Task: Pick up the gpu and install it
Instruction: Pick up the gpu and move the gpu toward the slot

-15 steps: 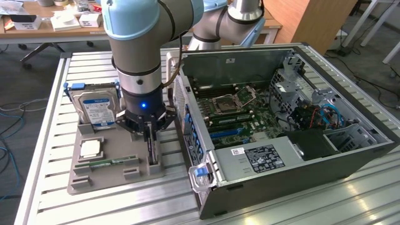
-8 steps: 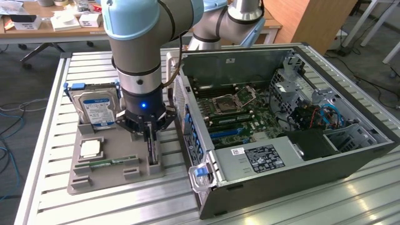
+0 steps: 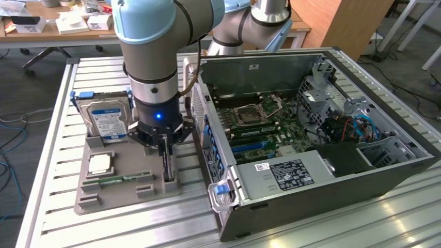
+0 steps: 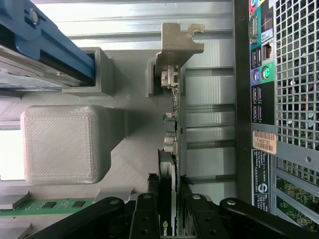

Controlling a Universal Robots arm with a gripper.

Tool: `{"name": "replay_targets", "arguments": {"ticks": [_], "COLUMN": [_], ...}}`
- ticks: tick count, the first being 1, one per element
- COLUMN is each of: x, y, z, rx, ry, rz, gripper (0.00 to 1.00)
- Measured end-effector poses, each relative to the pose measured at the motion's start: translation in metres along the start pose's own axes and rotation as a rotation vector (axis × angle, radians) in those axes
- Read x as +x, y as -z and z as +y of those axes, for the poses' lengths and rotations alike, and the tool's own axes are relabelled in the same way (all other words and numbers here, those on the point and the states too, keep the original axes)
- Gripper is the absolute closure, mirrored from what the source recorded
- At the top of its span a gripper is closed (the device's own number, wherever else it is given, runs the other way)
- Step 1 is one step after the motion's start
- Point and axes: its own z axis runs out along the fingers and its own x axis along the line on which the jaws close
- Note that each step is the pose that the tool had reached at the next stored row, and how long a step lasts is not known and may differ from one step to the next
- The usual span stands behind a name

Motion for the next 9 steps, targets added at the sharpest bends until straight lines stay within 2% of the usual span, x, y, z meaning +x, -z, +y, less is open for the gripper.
{"name": "replay_targets", "arguments": {"ticks": [9], "x": [-0.0001], "y": [0.0035], "z": [0.0001], "rx": [-0.0003], "ry": [0.0], "rz": [0.0], "gripper": [0.74]}}
